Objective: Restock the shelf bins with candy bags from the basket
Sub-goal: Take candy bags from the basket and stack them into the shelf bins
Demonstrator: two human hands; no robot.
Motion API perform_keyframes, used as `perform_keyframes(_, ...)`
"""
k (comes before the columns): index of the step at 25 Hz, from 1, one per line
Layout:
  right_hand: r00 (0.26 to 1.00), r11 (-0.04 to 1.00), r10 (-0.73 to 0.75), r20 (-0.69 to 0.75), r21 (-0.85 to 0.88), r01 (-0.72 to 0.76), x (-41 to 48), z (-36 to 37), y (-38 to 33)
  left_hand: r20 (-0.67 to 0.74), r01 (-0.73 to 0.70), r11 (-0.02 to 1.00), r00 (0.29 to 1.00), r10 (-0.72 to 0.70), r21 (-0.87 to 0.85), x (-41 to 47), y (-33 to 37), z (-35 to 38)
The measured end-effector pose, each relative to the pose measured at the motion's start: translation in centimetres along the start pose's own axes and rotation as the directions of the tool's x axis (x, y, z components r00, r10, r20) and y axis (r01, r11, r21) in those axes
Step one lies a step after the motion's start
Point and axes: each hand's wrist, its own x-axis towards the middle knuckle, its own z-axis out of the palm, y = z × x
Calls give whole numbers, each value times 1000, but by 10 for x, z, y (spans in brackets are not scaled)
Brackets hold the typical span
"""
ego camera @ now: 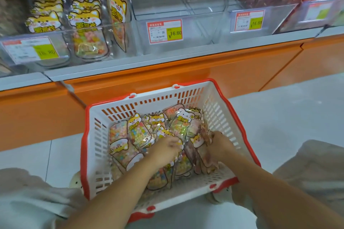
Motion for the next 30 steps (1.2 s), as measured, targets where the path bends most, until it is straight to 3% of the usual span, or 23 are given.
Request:
perform_keyframes(2,999,999,-36,-19,36,37,-7,-6,-2,42,76,969,997,-68,-235,-4,6,9)
perform_keyframes(7,982,960,-179,-65,208,189,-29,-16,-12,130,193,857,980,-149,-478,-1,17,20)
perform_keyframes(10,960,896,-271,-67,348,277,-45,-12,-23,258,265,744,958,-129,-614,-2,26,22)
perform_keyframes(13,908,812,-397,137,514,277,-56,-7,-34,229,272,657,961,-154,-703,-2,26,20)
perform_keyframes(15,905,813,-383,187,533,234,-52,-7,-36,164,256,584,964,-207,-771,1,14,14)
perform_keyframes(18,981,841,-186,50,524,133,-39,-20,-36,141,224,487,969,-203,-844,2,5,2)
perform_keyframes(21,996,790,-72,-62,605,94,-33,-27,-40,123,194,460,976,-181,-866,1,4,-2)
perform_keyframes(25,977,810,-153,-147,548,209,-46,-17,-55,103,162,456,983,-151,-875,0,2,2)
perform_keyframes(30,942,763,-324,84,612,208,-68,-1,-70,124,126,506,992,-38,-853,-7,7,0)
